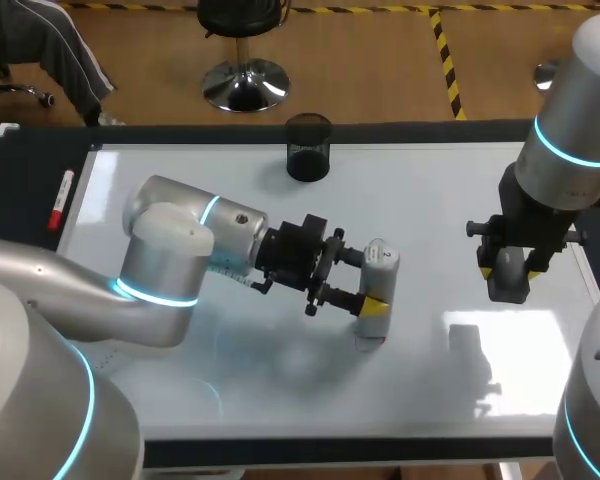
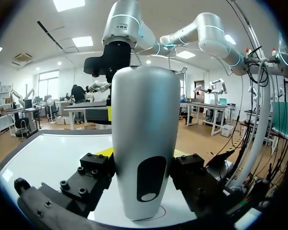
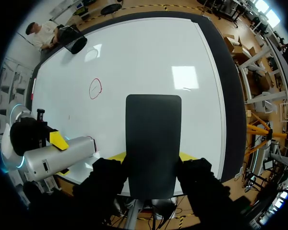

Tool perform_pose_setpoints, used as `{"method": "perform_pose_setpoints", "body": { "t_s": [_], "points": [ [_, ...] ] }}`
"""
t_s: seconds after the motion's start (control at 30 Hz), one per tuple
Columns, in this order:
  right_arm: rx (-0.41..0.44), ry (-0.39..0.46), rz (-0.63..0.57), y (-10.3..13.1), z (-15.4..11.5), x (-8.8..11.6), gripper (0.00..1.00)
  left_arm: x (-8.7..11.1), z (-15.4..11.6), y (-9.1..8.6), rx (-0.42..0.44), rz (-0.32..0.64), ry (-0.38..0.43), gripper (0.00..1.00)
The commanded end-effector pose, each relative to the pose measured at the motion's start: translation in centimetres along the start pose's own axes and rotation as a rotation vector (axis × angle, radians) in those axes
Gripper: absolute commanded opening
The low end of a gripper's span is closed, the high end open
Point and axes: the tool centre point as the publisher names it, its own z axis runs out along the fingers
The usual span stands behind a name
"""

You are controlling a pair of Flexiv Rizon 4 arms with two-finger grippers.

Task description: Pick up the inspection probe, press it on each red-marked spot on the whiteboard one by one, put down the probe, pick up the eraser, and wipe off all the red marks.

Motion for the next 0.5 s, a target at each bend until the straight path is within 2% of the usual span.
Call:
{"method": "perform_pose_setpoints", "body": {
  "t_s": [0.03, 0.5],
  "points": [
    [0.001, 0.002, -0.001, 0.0, 0.0, -0.1, 0.00, 0.7, -0.5, -0.2, -0.003, 0.001, -0.010, 0.00],
    [0.001, 0.002, -0.001, 0.0, 0.0, -0.1, 0.00, 0.2, -1.5, -2.7, -0.038, 0.012, -0.039, 0.00]
  ]
}}
